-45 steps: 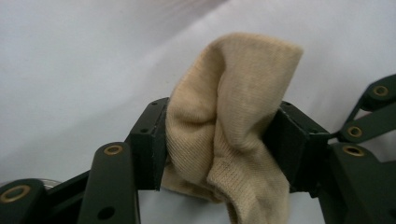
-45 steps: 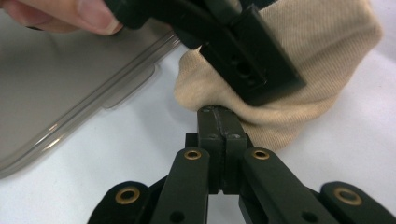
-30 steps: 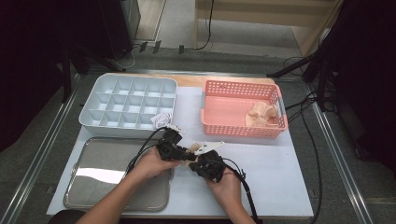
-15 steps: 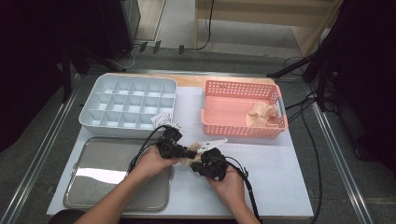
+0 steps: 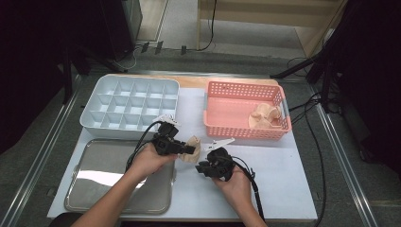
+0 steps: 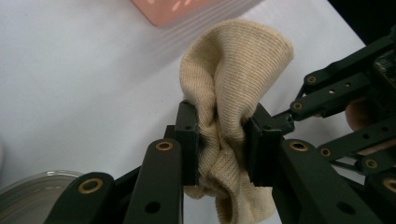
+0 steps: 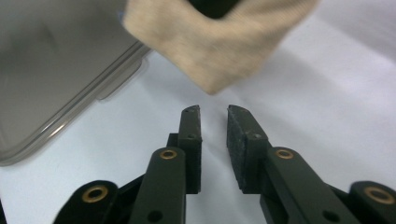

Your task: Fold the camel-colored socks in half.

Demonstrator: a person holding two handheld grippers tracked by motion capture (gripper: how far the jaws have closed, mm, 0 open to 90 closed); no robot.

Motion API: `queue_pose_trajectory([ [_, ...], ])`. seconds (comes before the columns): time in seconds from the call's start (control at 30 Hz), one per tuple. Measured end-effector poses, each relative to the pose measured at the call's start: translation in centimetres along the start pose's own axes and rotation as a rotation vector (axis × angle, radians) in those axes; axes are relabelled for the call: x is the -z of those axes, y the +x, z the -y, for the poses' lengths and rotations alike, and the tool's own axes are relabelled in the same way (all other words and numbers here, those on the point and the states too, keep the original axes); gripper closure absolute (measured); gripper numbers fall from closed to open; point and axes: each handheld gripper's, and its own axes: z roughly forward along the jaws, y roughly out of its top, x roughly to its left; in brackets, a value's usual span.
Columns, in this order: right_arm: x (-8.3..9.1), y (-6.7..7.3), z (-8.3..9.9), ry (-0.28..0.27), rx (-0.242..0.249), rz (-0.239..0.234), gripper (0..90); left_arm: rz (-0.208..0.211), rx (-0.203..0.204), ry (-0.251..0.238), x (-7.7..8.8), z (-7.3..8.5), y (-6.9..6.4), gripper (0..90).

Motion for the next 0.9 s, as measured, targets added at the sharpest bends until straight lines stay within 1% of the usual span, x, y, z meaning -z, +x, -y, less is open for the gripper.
queue_pose_trajectory([
  [0.1,0.2,-0.4,-0.1,-0.007,-0.005,0.002,69.5,-0.019,-0.007,-0.011,0.5,-0.1,-0.1,71.7],
  [0.17,0.4,-0.6,-0.2,-0.01,-0.011,-0.002,66.4,-0.022,-0.009,-0.019,1.0,-0.2,-0.1,71.7],
  [0.3,0.8,-1.2,-0.2,-0.026,-0.004,0.002,61.9,-0.023,0.003,-0.037,2.1,-0.2,0.0,71.5],
  [0.4,1.0,-1.6,-0.4,-0.027,-0.004,-0.01,58.7,-0.029,0.012,-0.054,3.0,-0.1,0.2,71.5],
  [0.5,1.1,-1.9,-0.6,-0.026,-0.007,-0.018,56.2,-0.037,0.015,-0.064,4.0,0.0,0.3,71.5],
  [0.7,1.5,-2.7,-1.0,-0.03,-0.007,-0.038,51.2,-0.05,0.019,-0.075,5.4,0.3,0.2,71.4],
  [0.9,1.8,-3.2,-1.4,-0.038,-0.015,-0.043,50.7,-0.061,0.038,-0.096,7.1,0.7,0.6,71.3],
])
